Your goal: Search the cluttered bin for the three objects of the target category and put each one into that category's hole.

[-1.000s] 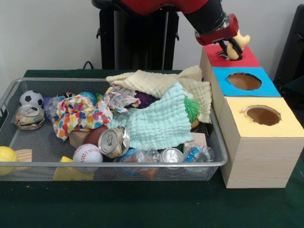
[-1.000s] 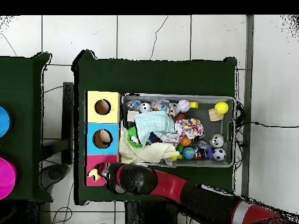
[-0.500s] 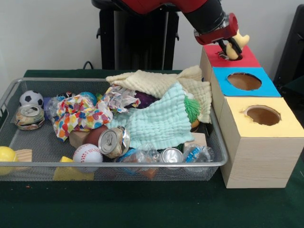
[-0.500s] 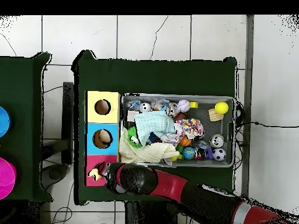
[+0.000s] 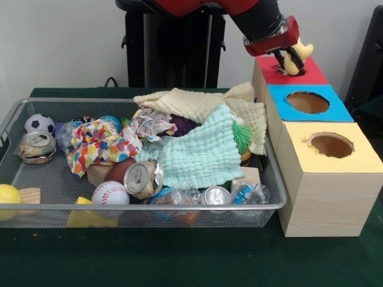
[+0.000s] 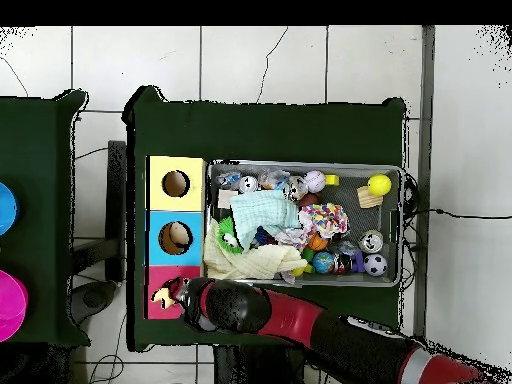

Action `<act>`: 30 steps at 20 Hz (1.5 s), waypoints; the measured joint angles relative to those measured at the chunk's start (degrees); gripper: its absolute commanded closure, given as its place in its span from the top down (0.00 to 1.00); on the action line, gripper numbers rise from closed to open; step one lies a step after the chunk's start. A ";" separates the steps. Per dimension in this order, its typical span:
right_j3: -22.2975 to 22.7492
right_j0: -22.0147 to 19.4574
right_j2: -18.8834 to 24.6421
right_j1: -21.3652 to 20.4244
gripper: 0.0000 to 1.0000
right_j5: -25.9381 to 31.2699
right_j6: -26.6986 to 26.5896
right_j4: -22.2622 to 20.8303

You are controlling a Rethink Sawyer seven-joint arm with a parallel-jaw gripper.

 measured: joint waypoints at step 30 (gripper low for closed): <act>0.01 0.00 -0.37 -1.18 1.00 2.65 0.00 -0.02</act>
